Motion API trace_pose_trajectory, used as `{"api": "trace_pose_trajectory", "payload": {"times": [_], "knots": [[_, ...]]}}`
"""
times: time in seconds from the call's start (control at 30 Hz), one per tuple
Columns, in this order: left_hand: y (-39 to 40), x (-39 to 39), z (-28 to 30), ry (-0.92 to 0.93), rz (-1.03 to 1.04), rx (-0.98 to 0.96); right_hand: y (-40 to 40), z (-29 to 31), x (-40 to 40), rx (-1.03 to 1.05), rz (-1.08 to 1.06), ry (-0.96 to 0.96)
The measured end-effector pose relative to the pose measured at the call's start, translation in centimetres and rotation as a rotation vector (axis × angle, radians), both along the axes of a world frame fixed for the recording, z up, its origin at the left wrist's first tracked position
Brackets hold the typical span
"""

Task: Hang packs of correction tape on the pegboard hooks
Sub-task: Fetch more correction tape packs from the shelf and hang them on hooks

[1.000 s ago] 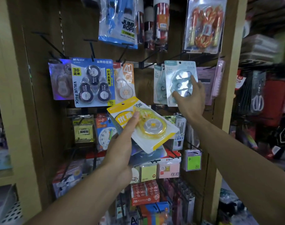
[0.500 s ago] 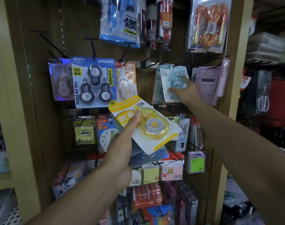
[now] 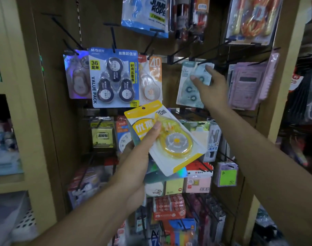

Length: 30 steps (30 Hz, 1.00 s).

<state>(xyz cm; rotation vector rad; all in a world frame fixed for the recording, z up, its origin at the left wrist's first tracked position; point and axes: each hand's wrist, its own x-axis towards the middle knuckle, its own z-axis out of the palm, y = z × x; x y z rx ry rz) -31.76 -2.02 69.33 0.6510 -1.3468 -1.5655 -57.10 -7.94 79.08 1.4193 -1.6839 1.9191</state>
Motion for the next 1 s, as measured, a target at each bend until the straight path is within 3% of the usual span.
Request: {"api": "trace_pose_trajectory", "payload": {"times": [0.07,0.17,0.27,0.33,0.57,0.8,1.0], "knots": [[1.1,-0.2,-1.3,0.032,0.029,0.12,5.6,-1.7,4.4,0.024,0.256,-0.018],[1.0,-1.4,-2.0,0.083,0.14,0.094,13.1,-5.5,9.4,0.209,0.45,0.208],[1.6,-2.4,-2.0,0.176,0.131,0.124,15.6,-8.8,11.4,0.471,0.319,0.499],[2.1,-2.7,-2.1,0.2,0.111,0.122,15.7,-9.9,11.3,0.533,0.204,0.563],[1.7,-2.7,-2.3,0.061,0.176,0.132,13.8,-10.1,9.8,0.407,0.229,0.411],[0.9,-1.1,-2.7,0.083,0.166,0.151,9.6,-10.0,9.1,0.237,0.448,0.018],[0.7,0.9,-2.4,0.161,0.187,0.17,4.7,-8.0,9.1,-0.094,0.248,0.032]]}}
